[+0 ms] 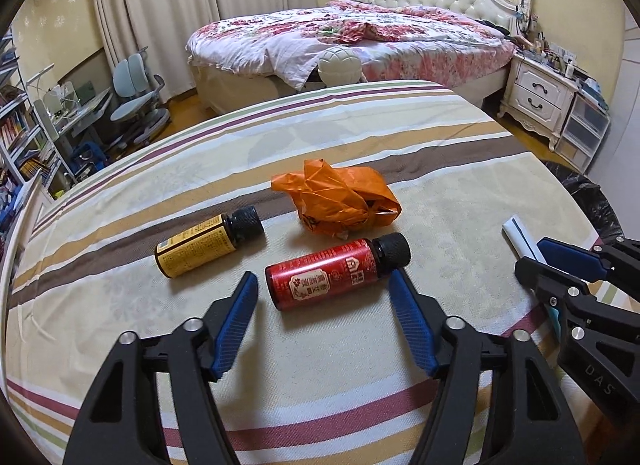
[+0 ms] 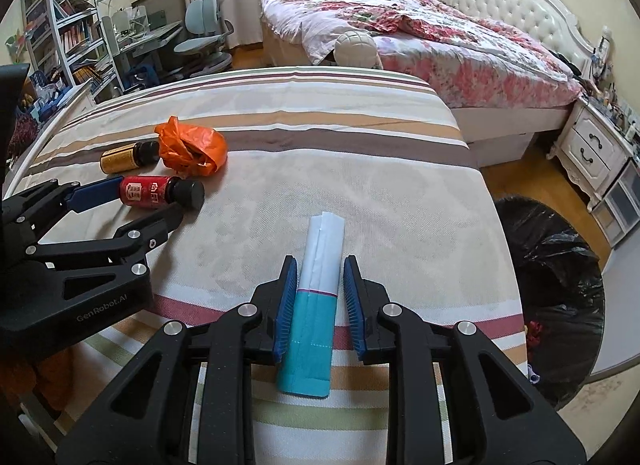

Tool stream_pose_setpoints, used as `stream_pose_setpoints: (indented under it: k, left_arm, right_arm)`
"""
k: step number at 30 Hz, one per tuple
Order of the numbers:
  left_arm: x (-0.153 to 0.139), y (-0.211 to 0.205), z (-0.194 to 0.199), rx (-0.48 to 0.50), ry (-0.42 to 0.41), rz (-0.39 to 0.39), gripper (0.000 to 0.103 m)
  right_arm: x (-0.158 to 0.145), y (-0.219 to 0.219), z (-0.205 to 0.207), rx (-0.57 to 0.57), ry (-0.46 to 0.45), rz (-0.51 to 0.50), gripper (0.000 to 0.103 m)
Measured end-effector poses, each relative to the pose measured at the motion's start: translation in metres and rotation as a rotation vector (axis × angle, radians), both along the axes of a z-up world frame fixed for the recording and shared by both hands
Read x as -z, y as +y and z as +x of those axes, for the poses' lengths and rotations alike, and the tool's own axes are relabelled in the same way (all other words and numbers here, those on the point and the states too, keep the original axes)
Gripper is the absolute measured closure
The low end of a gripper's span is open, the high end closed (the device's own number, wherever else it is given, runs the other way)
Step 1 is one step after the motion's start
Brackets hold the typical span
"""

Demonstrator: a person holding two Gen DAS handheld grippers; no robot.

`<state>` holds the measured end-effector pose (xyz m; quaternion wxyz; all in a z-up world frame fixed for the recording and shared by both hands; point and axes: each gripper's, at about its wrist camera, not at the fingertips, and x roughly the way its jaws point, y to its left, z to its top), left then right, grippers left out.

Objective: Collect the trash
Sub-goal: 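Lift the white-blue tube with the right tool while the left tool grasps the red bottle, then carry the tube and red bottle over the black bin and open both tools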

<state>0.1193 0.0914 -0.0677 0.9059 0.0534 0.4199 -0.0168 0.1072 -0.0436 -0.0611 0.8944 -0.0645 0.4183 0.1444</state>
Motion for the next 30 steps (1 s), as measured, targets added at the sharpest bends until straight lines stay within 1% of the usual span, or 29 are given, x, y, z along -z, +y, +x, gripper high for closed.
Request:
stream_pose_setpoints:
  k: [1, 2, 5, 11, 16, 19, 22, 26, 30]
  left_arm:
    - [0.001, 0.001, 0.000, 0.000, 0.004, -0.004, 0.048]
    - [0.001, 0.001, 0.000, 0.001, 0.009, -0.010, 0.049]
    - [0.000, 0.001, -0.003, 0.004, 0.005, -0.021, 0.049]
    - [-0.002, 0.002, -0.014, 0.003, -0.003, -0.013, 0.050]
    - [-0.001, 0.015, -0.025, -0.075, 0.020, -0.041, 0.050]
    - [-0.001, 0.023, -0.033, -0.140, 0.021, -0.050, 0.050]
    - [-0.002, 0.029, -0.041, -0.185, 0.012, -0.063, 0.050]
    - [-0.006, 0.034, -0.045, -0.209, -0.014, -0.082, 0.050]
    - [-0.007, 0.035, -0.046, -0.216, -0.019, -0.085, 0.050]
  right_arm:
    - [0.000, 0.000, 0.000, 0.001, 0.000, 0.000, 0.079]
    - [0.000, 0.000, 0.001, 0.001, 0.000, 0.001, 0.079]
    - [0.000, 0.000, 0.000, 0.000, -0.001, -0.001, 0.078]
    - [0.000, 0.000, 0.001, 0.001, 0.000, 0.002, 0.078]
    - [-0.001, 0.000, 0.001, 0.002, -0.002, 0.002, 0.078]
    - [-0.001, 0.000, 0.001, 0.003, -0.003, 0.002, 0.078]
    - [-0.001, 0.000, 0.001, 0.003, -0.002, 0.004, 0.078]
    - [-0.002, -0.002, -0.001, 0.007, -0.006, 0.006, 0.078]
    - [-0.003, -0.004, -0.004, 0.013, -0.009, 0.013, 0.079]
